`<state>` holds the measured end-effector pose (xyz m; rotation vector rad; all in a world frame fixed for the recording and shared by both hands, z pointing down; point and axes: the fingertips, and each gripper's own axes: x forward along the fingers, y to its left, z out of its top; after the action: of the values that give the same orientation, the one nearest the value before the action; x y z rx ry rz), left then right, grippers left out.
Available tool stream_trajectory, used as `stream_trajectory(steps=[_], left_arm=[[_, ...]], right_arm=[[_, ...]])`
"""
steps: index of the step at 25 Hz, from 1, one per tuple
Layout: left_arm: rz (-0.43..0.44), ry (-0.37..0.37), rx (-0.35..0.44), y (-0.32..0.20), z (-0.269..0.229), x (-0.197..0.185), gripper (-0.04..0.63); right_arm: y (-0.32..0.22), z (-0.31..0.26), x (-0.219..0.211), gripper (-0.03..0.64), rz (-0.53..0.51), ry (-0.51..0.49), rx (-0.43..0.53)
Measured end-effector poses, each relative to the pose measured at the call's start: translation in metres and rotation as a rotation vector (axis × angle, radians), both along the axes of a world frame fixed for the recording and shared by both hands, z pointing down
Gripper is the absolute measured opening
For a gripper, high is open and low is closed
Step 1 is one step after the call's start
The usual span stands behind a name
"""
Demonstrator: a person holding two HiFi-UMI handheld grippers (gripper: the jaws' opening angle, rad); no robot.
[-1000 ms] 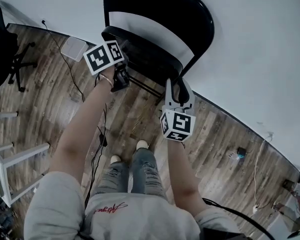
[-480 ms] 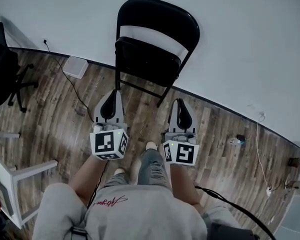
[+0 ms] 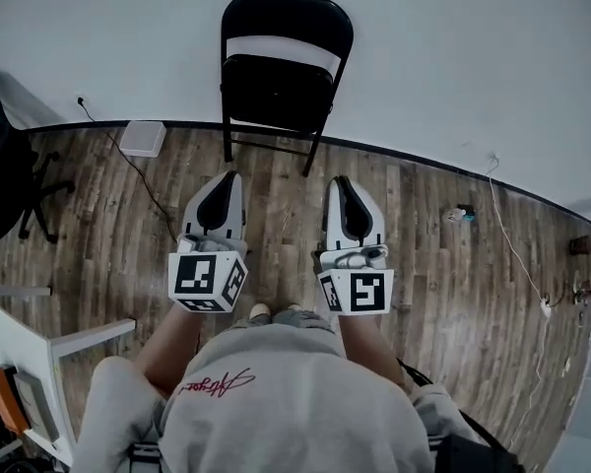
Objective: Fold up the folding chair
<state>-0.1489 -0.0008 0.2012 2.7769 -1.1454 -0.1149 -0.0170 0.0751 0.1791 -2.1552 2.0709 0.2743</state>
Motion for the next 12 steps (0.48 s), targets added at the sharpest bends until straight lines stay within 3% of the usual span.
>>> stream_trajectory(steps=[12], left_arm=[[0.021,-0.010,-0.006,0.043,0.002,-0.002,0.020]], right_arm=[[0.041,0.010,0.006,0.025,0.002,-0.041,-0.073]])
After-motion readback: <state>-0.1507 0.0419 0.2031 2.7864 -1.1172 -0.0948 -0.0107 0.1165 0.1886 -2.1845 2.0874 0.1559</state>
